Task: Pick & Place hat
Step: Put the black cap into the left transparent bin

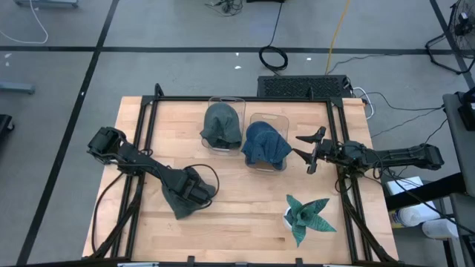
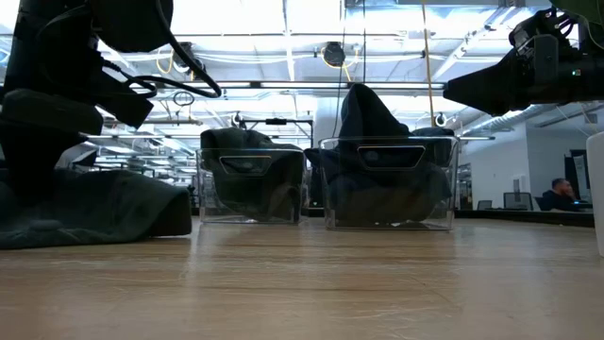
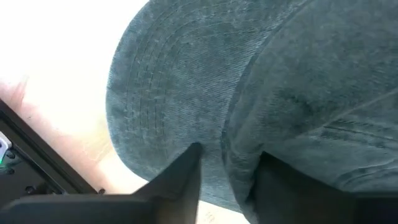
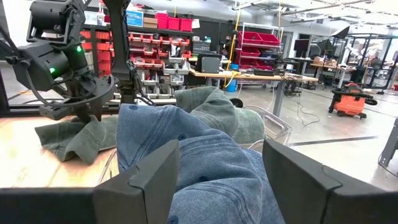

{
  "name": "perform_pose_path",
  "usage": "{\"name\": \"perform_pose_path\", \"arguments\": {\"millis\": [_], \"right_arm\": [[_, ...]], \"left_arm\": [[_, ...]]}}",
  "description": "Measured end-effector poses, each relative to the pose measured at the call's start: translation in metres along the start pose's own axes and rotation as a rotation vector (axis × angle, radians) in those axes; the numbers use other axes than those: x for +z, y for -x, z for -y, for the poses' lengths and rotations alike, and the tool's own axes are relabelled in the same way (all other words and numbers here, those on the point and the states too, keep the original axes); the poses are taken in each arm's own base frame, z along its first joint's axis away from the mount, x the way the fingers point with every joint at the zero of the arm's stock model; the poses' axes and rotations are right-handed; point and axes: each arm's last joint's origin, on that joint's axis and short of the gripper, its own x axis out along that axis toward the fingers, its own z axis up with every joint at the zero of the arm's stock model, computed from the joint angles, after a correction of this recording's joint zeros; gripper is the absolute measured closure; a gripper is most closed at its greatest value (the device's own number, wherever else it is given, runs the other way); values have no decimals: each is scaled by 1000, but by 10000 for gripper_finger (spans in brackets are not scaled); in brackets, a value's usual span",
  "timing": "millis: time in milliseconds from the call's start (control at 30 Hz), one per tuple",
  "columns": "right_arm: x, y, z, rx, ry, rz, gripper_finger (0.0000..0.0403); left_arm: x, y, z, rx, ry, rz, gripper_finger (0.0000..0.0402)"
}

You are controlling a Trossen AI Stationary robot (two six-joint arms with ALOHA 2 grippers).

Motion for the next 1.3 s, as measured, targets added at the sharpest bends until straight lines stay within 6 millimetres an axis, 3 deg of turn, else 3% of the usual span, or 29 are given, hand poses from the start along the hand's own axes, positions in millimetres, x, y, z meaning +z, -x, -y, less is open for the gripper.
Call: {"name": "perform_pose_path", "arguments": {"millis": [267, 533, 867, 1300], "right_arm": [[0, 0, 0, 0, 0, 0, 181], [0, 0, 0, 0, 0, 0, 181], [0, 0, 0, 0, 0, 0, 181], [0, 0, 0, 0, 0, 0, 181]], "left_arm": [[0, 0, 0, -6, -24, -2, 383], [-1, 5, 1, -38, -75, -49, 394], [13, 80, -18, -233, -97, 93, 396], [8, 160, -40, -236, -361, 269, 397]]}}
